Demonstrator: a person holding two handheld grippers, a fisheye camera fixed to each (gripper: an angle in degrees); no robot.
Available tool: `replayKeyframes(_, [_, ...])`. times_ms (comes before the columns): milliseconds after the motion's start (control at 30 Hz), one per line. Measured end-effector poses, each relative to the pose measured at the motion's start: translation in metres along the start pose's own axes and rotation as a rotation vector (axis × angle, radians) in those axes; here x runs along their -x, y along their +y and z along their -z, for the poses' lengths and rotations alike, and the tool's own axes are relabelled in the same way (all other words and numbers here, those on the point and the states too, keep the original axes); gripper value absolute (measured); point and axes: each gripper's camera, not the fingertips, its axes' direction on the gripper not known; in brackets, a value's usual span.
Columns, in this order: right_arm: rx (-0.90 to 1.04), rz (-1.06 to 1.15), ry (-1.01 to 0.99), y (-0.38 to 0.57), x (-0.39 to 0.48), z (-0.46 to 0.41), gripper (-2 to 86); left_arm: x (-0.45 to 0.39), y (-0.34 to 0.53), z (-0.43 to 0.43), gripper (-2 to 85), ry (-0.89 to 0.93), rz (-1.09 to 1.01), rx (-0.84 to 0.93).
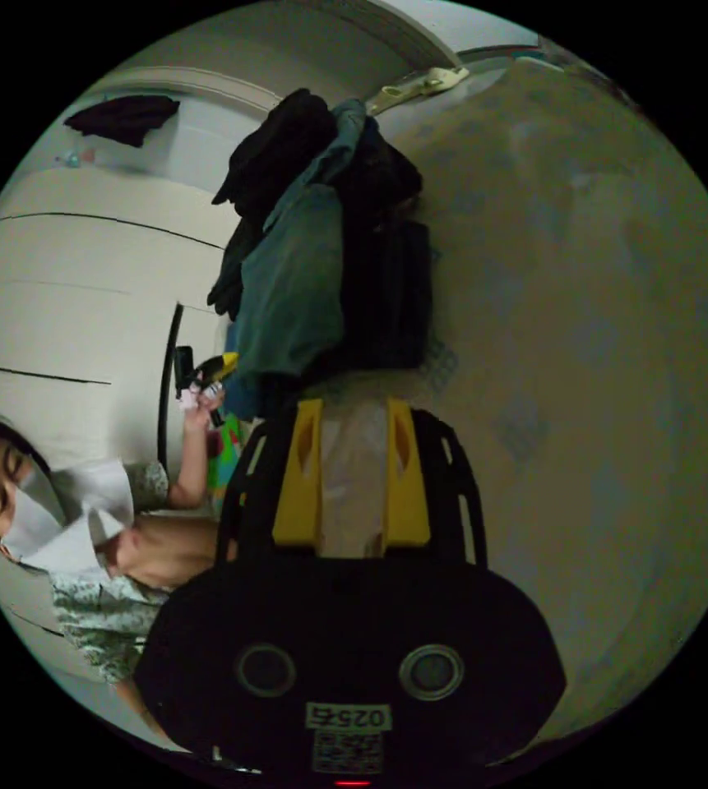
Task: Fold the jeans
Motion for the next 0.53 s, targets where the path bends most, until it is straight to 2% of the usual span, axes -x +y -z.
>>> replayKeyframes(100, [-0.062, -0.058, 0.068, 0.084, 0.031, 0.044, 11.7, 0.019, 0.056, 0.008, 2.0, -0.077, -0.156, -0.192])
replayKeyframes(167, [-0.219, -0.065, 0.239, 0.165, 0.081, 0.088, 11.0, 0.008, 0.102, -0.013, 0.1, -0.05, -0.471, -0.35])
replayKeyframes(200, [-0.276, -0.055, 0.31, 0.188, 0.1, 0.099, 10.2, 0.005, 0.112, -0.024, -0.5, -0.038, -0.548, -0.368])
replayKeyframes(267, [-0.503, 0.065, 0.731, 0.28, 0.2, 0.124, 7.6, -0.007, 0.15, -0.08, -1.3, 0.061, -0.817, -0.382])
replayKeyframes(300, [-0.557, 0.083, 0.861, 0.303, 0.226, 0.125, 7.1, -0.008, 0.159, -0.095, -1.3, 0.109, -0.872, -0.378])
replayKeyframes(367, [-0.829, -0.042, 1.274, 0.391, 0.308, 0.115, 1.5, -0.002, 0.195, -0.17, -0.9, 0.369, -1.054, -0.273])
replayKeyframes(400, [-0.922, -0.108, 1.361, 0.412, 0.324, 0.111, 0.8, 0.002, 0.202, -0.191, -0.5, 0.443, -1.066, -0.22])
replayKeyframes(433, [-1.057, -0.212, 1.475, 0.452, 0.35, 0.103, -0.1, 0.009, 0.217, -0.236, 0.3, 0.603, -1.066, -0.094])
replayKeyframes(467, [-1.035, -0.263, 1.503, 0.484, 0.367, 0.098, -0.5, 0.018, 0.237, -0.279, 0.6, 0.738, -1.073, 0.015])
replayKeyframes(533, [-0.965, -0.423, 1.421, 0.529, 0.381, 0.098, -0.7, 0.031, 0.276, -0.335, 1.2, 0.824, -1.101, 0.103])
